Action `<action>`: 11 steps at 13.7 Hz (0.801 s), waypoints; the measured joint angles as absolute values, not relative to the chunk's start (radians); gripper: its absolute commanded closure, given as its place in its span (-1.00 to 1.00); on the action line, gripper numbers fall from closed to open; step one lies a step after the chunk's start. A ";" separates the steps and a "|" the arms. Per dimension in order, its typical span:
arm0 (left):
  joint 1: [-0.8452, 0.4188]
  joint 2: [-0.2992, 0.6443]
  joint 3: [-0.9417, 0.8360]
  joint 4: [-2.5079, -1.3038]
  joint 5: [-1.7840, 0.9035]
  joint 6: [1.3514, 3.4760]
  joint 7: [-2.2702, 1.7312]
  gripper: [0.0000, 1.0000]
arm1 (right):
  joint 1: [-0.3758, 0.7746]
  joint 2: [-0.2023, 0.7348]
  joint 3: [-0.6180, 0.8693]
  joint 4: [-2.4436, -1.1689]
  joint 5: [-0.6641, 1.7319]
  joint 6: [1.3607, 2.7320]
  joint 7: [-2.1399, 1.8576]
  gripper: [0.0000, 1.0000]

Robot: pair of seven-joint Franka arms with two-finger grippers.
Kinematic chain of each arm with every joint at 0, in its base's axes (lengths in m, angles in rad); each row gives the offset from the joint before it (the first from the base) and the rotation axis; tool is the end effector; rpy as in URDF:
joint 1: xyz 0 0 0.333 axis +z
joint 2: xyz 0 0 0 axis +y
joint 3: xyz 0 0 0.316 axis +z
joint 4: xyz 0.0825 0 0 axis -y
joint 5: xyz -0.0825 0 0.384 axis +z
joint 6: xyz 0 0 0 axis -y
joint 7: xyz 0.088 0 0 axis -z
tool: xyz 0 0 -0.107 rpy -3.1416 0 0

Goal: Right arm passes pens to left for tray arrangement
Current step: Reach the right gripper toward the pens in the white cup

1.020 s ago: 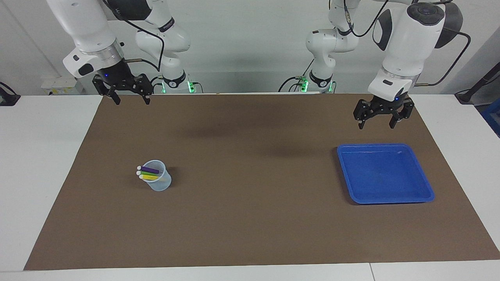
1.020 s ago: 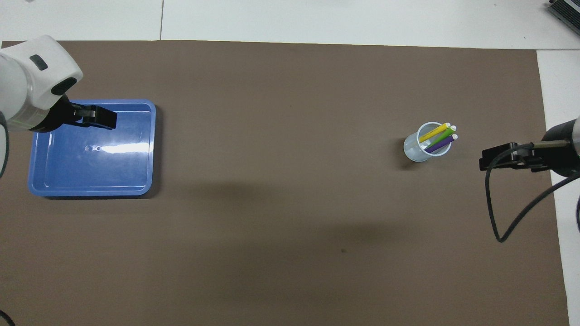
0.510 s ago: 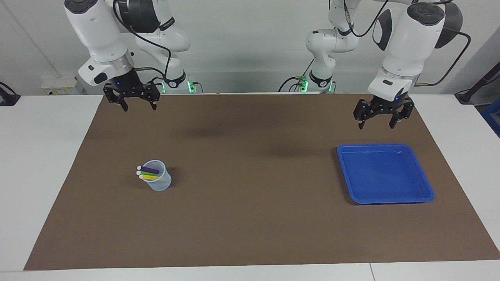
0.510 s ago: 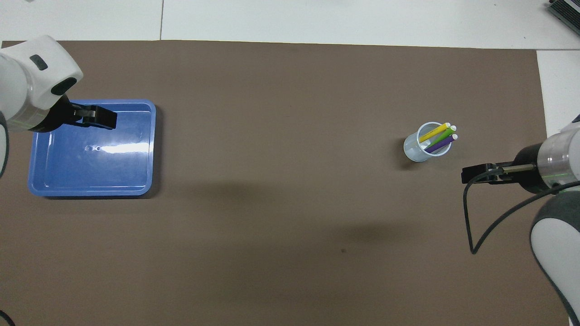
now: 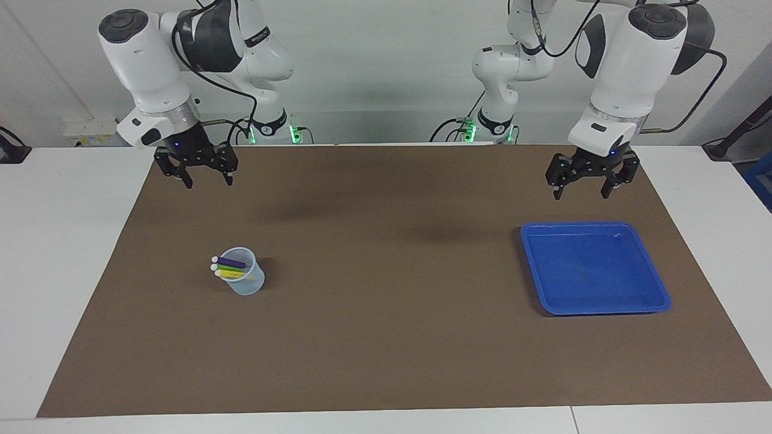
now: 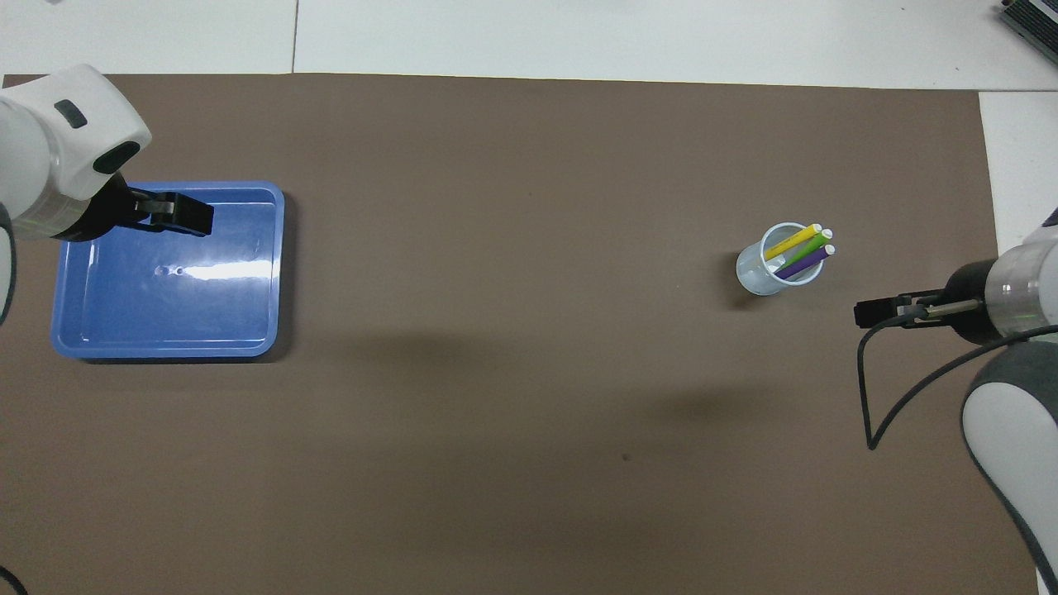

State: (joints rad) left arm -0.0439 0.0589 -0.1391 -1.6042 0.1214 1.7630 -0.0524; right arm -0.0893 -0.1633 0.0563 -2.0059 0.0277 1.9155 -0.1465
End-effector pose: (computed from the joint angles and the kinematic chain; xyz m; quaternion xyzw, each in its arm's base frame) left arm 0.5816 -0.0945 0.5935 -0.9945 0.0733 -0.0564 0.0497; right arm 0.5175 -0.0137 0.5341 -0.9979 -0.0523 -0.0370 0.0053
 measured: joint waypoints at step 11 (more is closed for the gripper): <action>-0.044 0.059 -0.139 -1.604 0.121 1.763 -0.052 -1.00 | -0.176 0.002 0.055 -1.991 0.144 2.072 -0.625 -0.11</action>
